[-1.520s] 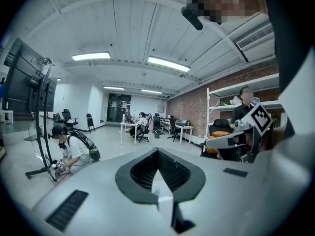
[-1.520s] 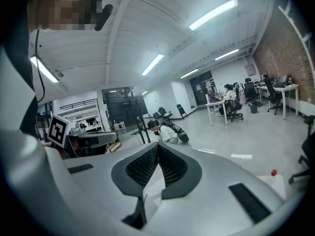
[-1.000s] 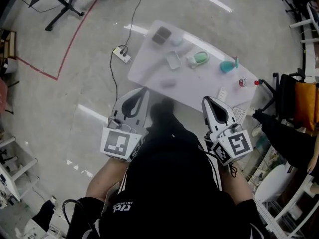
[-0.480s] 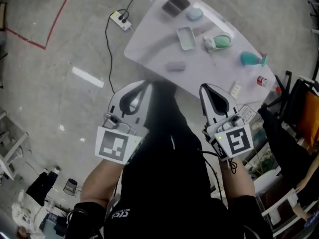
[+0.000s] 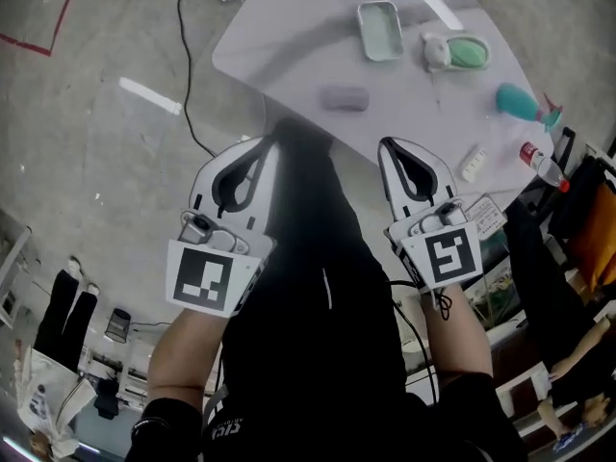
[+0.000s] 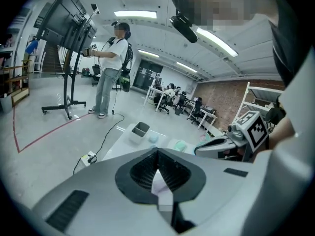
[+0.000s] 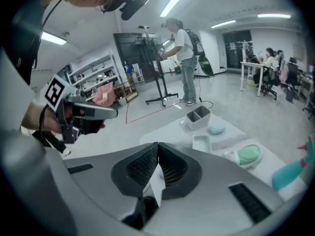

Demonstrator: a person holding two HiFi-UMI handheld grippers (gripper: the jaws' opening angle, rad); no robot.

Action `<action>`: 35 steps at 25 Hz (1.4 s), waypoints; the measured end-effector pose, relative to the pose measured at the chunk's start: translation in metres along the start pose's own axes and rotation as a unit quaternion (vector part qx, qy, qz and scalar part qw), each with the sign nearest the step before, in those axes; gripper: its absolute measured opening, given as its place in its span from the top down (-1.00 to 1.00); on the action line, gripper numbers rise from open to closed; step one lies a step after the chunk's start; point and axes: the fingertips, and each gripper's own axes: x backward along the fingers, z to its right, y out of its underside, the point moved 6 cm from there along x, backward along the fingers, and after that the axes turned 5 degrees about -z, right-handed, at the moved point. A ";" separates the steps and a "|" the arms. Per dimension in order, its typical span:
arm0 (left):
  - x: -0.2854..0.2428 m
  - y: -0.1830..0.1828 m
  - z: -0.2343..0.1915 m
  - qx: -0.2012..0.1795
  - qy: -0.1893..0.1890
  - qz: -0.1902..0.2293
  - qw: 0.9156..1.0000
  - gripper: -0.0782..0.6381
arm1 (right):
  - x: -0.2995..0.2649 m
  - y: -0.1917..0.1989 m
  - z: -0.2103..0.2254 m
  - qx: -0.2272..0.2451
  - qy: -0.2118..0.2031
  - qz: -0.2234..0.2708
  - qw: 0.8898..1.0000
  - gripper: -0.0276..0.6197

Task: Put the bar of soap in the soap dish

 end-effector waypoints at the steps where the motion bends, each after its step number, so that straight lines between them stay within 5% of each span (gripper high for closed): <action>1: -0.002 0.006 -0.003 0.009 -0.003 -0.004 1.000 0.76 | -0.010 0.009 0.000 0.021 -0.005 -0.016 1.000 0.86; 8: -0.012 0.035 -0.018 0.040 -0.016 -0.008 0.999 0.76 | -0.084 0.068 0.019 0.059 -0.039 -0.135 0.988 0.85; 14: -0.007 0.060 -0.022 0.069 -0.027 -0.021 0.997 0.76 | -0.123 0.087 0.028 0.181 -0.048 -0.193 0.963 0.85; 19: -0.004 0.072 -0.036 0.087 -0.042 -0.021 0.995 0.76 | -0.146 0.094 0.034 0.230 -0.072 -0.238 0.941 0.51; 22: 0.000 0.077 -0.043 0.100 -0.053 -0.019 0.993 0.76 | -0.155 0.094 0.033 0.298 -0.080 -0.263 0.914 0.41; 28: 0.003 0.083 -0.050 0.116 -0.066 -0.014 0.991 0.76 | -0.170 0.105 0.031 0.454 -0.088 -0.321 0.827 0.24; 35: 0.008 0.092 -0.053 0.129 -0.073 -0.016 0.989 0.76 | -0.189 0.114 0.024 0.481 -0.097 -0.369 0.789 0.24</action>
